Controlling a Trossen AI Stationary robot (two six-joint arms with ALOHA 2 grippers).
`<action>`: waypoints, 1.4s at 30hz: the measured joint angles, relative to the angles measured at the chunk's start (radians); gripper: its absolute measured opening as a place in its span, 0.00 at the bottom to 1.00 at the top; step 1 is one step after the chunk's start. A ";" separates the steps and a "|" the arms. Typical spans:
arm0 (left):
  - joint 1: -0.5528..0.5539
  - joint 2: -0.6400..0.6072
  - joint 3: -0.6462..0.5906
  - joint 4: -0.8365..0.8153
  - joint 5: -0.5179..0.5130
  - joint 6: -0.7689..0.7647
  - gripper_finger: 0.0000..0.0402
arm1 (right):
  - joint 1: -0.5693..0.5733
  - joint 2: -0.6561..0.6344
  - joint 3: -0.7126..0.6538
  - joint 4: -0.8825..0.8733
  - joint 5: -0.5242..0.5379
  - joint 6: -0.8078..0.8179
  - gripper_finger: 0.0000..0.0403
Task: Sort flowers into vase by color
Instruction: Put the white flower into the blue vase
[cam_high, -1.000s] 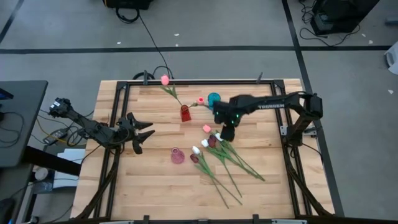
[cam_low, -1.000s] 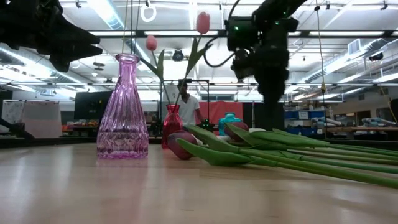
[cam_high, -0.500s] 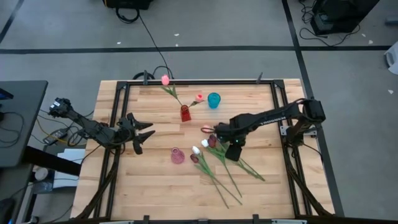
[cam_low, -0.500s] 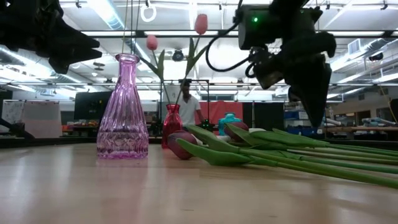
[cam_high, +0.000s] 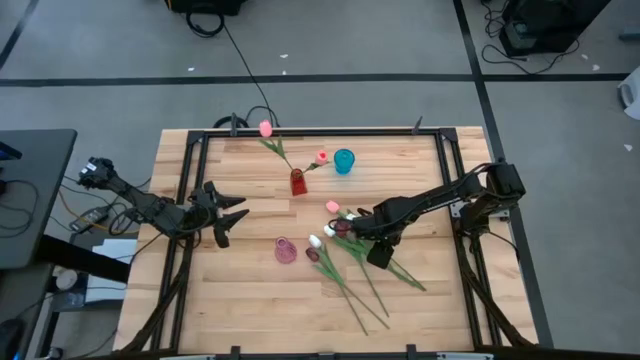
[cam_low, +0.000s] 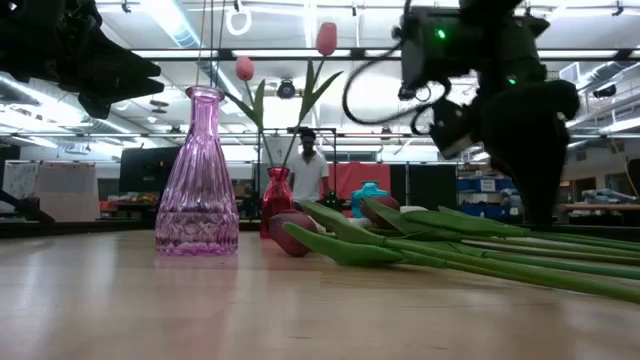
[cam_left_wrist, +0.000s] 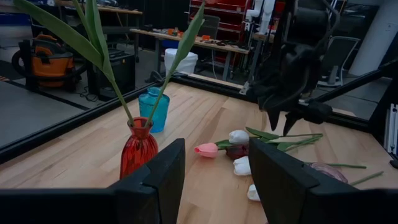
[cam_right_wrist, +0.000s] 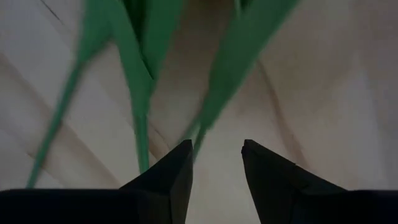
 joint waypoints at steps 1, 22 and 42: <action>0.000 0.000 0.000 0.000 0.000 0.000 0.45 | 0.000 0.000 -0.009 0.002 -0.011 0.010 0.38; -0.001 0.000 0.000 -0.003 0.060 -0.034 0.45 | -0.004 0.000 -0.056 0.155 0.071 0.015 0.12; -0.001 0.000 0.000 0.003 0.094 -0.168 0.45 | -0.411 -0.088 -0.056 0.310 0.084 -0.522 0.04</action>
